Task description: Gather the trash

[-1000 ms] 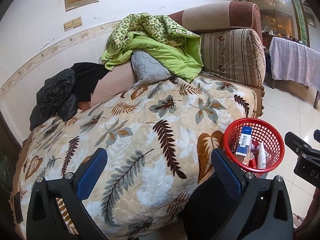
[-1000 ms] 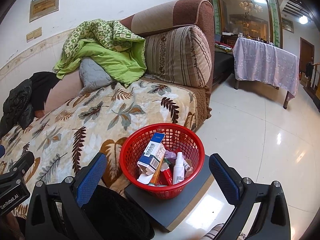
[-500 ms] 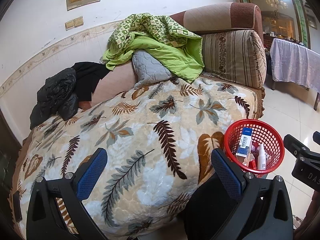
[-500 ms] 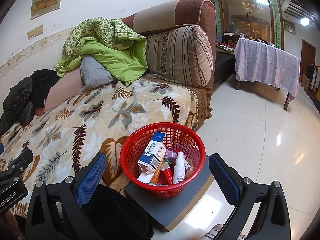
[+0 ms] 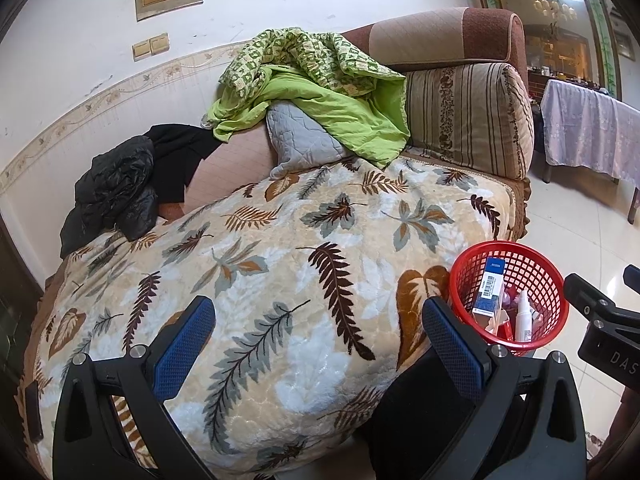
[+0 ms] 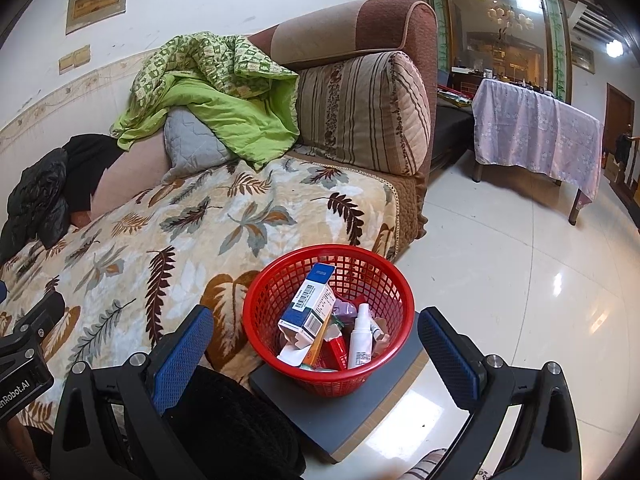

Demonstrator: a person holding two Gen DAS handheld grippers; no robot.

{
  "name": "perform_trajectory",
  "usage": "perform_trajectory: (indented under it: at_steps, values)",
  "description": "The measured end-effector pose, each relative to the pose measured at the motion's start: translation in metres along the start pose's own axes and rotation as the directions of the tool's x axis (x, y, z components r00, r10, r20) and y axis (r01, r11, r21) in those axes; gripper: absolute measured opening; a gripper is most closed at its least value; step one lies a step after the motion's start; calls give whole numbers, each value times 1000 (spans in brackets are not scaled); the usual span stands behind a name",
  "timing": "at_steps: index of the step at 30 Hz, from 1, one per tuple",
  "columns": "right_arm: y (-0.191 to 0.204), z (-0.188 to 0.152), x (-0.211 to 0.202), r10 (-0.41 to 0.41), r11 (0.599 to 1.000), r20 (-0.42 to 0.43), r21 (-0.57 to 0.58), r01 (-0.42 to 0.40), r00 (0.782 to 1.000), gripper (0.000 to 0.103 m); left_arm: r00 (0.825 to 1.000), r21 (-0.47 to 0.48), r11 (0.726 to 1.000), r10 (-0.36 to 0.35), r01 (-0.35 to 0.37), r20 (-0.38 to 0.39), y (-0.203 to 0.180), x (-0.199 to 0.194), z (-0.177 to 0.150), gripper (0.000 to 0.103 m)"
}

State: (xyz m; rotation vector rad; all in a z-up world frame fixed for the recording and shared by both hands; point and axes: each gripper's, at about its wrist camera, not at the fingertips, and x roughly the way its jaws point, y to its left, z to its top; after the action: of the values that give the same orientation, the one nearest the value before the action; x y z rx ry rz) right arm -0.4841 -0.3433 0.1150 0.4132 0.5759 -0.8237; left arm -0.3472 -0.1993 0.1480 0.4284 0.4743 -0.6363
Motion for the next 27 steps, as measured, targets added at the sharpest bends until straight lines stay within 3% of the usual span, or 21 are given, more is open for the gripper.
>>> perform_trajectory:
  at_steps: [27]
  values:
    - [0,1,1,0,1000,-1,0,0,1000,103,1000,-4,1000,4,-4,1,1,-1,-1,103]
